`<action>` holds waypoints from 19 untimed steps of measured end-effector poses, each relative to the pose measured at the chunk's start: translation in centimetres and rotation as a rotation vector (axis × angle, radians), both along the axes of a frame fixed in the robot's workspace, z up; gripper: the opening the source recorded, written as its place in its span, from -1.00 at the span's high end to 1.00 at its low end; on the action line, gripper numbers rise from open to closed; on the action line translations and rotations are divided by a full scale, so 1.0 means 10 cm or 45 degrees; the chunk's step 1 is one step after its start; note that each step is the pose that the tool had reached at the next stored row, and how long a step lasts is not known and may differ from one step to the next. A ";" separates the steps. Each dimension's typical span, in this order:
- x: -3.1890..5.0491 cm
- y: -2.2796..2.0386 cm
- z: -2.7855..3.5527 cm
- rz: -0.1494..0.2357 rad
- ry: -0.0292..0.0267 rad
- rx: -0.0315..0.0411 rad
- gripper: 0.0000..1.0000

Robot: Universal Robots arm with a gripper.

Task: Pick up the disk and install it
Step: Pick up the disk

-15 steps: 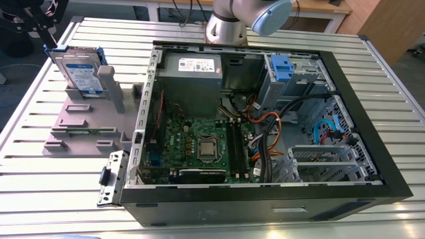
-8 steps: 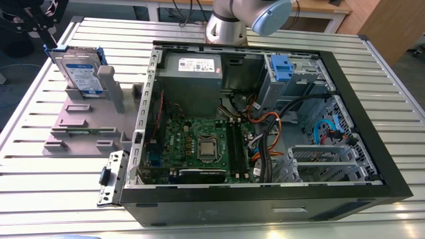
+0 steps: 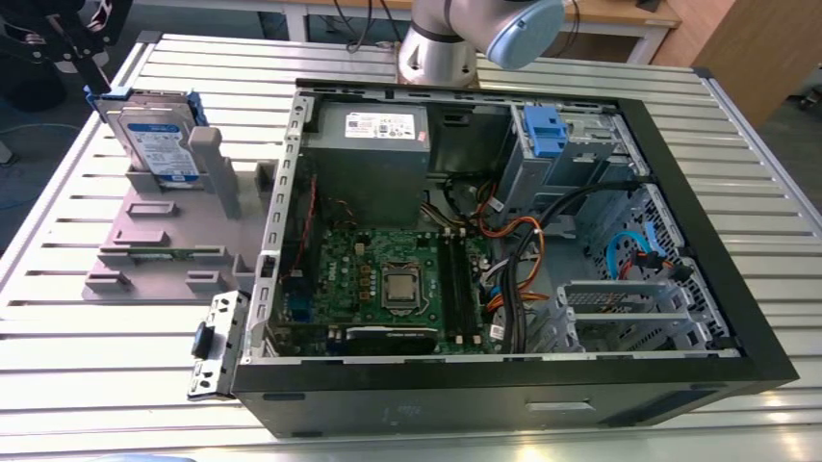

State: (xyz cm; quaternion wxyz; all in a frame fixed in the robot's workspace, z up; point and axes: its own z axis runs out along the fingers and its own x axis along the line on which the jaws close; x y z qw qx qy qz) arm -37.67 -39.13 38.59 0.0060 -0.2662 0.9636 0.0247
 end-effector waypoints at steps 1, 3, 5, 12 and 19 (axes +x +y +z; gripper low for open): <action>0.000 0.000 0.000 0.001 0.0000 0.0000 0.79; 0.000 0.000 0.000 0.004 0.0000 0.0000 0.79; 0.000 0.000 0.000 0.007 0.0000 0.0000 0.79; 0.000 0.000 0.000 0.018 0.0000 0.0000 0.79; 0.000 0.000 0.000 0.028 0.0000 0.0000 0.79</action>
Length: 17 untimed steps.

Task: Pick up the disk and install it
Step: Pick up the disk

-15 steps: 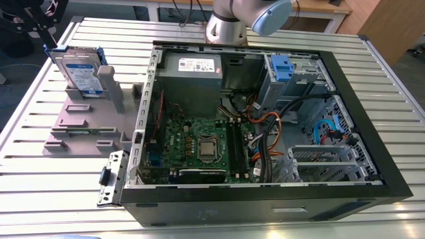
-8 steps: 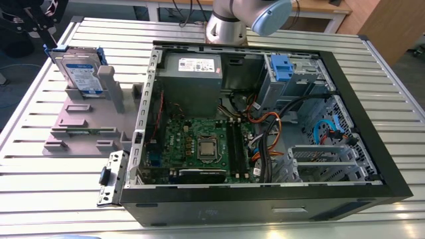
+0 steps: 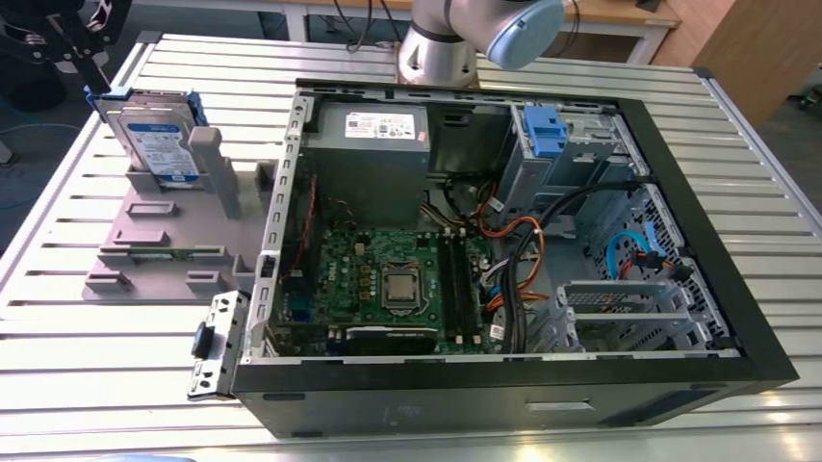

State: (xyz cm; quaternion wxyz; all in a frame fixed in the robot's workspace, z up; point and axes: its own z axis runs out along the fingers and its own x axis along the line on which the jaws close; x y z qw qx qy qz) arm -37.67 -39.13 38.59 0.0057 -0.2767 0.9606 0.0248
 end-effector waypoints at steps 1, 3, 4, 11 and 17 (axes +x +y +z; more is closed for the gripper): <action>0.000 0.000 0.000 0.001 0.0000 0.0000 0.79; 0.000 0.000 0.000 0.004 0.0000 0.0000 0.79; 0.000 0.000 0.000 0.005 0.0000 -0.0001 0.79; 0.000 0.000 0.000 0.015 0.0000 0.0000 0.79; 0.000 0.000 0.000 0.024 0.0000 -0.0001 0.79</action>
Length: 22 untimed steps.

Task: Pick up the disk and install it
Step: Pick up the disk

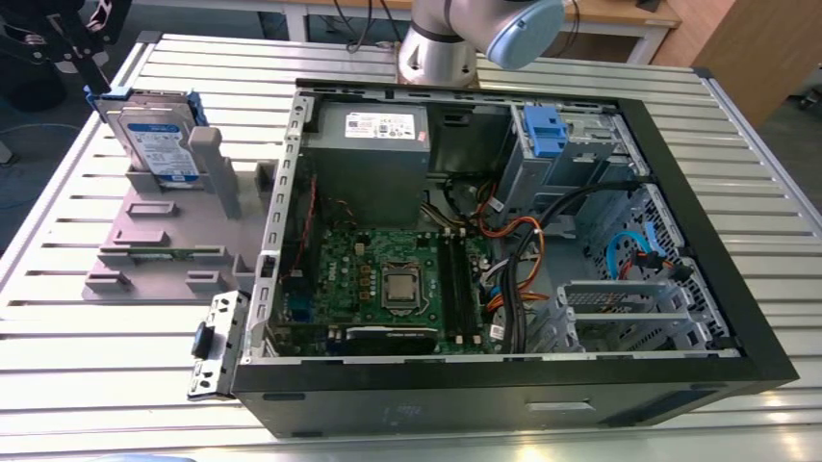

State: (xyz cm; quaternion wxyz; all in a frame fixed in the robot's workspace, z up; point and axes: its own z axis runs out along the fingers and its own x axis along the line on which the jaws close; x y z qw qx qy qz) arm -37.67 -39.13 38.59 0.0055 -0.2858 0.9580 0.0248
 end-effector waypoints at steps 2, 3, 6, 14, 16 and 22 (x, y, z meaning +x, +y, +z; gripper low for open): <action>0.000 0.000 0.000 0.003 0.0000 0.0000 0.79; 0.000 0.000 0.000 0.004 0.0000 0.0000 0.79; 0.000 0.000 0.000 0.008 -0.0001 0.0000 0.79; 0.000 0.000 0.000 0.019 0.0000 0.0000 0.79; 0.000 0.000 0.000 0.022 0.0000 0.0000 0.79; 0.000 0.000 0.000 0.029 0.0000 0.0000 0.79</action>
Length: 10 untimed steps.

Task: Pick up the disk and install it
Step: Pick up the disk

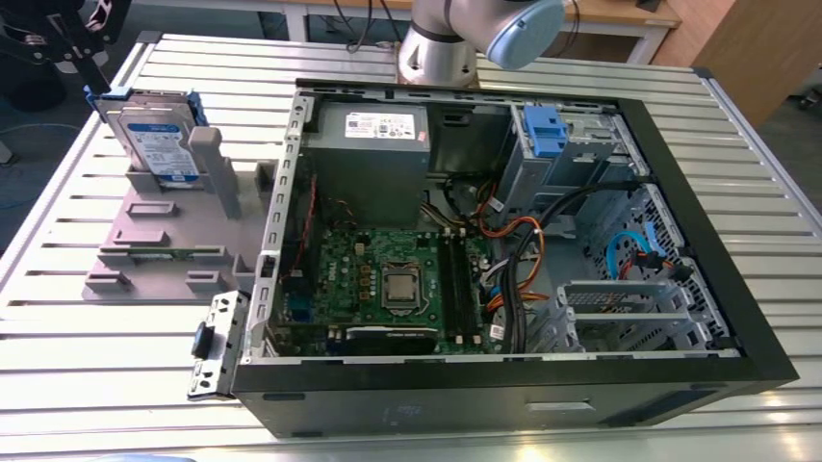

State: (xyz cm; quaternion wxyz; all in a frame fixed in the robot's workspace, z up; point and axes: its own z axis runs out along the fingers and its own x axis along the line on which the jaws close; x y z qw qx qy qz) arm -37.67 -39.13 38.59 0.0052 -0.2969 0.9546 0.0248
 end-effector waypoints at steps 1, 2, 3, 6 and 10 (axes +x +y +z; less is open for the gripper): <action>0.000 0.000 0.000 0.001 0.0000 0.0000 0.79; 0.000 0.000 0.000 0.003 0.0000 0.0000 0.79; 0.000 0.000 0.000 0.004 -0.0001 0.0001 0.79; 0.000 0.000 0.000 0.008 0.0000 0.0000 0.79; 0.000 0.000 0.000 0.013 0.0000 0.0000 0.79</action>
